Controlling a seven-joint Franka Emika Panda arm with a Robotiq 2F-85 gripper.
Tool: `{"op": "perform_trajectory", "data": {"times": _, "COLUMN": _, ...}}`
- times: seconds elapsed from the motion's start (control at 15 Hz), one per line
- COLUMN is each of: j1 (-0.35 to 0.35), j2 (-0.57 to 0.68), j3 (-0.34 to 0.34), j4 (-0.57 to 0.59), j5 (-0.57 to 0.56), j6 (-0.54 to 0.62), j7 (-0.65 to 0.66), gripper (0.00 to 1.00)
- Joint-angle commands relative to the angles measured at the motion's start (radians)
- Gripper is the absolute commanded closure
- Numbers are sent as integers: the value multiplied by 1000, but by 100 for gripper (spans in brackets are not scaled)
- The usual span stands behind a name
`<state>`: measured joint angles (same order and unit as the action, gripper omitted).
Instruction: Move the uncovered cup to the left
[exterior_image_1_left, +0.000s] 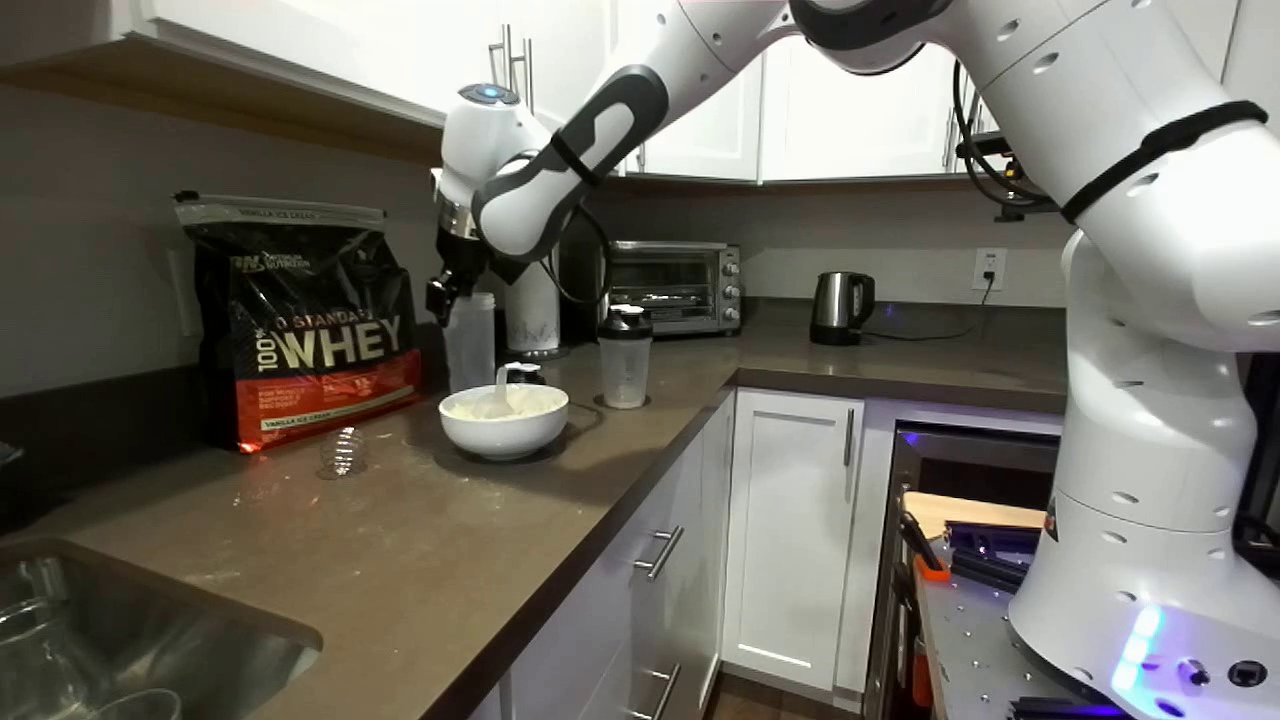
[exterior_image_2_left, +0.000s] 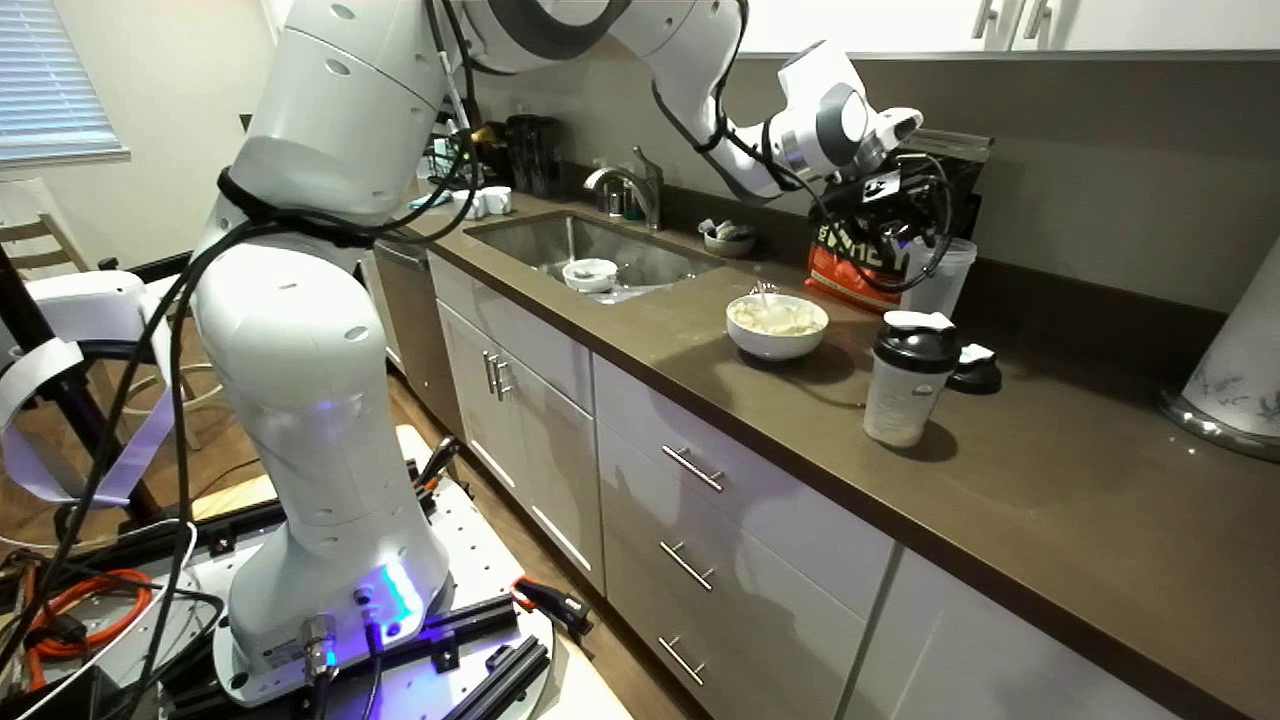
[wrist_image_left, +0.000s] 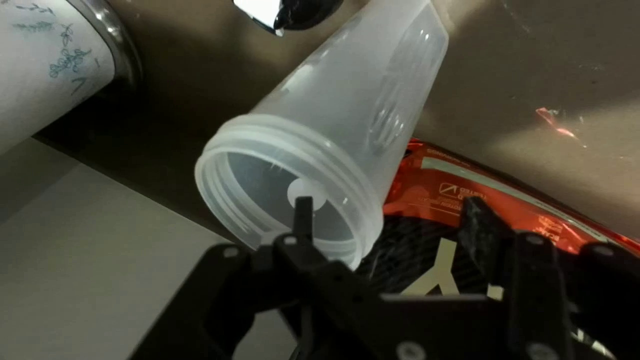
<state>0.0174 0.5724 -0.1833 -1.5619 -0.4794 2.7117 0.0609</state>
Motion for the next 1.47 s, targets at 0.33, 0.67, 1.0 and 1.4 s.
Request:
{"op": "perform_trajectory", "data": {"times": 0.33, "j1": 12, "j2": -11, "j3": -3, "j4": -7, "j5": 17, "j6": -28, "j7": -36, "gripper": 75}}
{"op": "perform_trajectory", "data": {"times": 0.67, "j1": 23, "j2": -19, "j3": -16, "j4": -18, "j5": 3, "j6": -39, "j7": -27, "gripper": 87}}
{"op": "perform_trajectory", "data": {"times": 1.0, "j1": 36, "j2": -29, "j3": -27, "j4": -27, "j5": -13, "j6": -73, "j7": -23, "gripper": 92}}
{"op": "perform_trajectory", "data": {"times": 1.4, "j1": 46, "j2": -50, "j3": -32, "j4": -45, "j5": -21, "j6": -73, "j7": -22, "gripper": 98}}
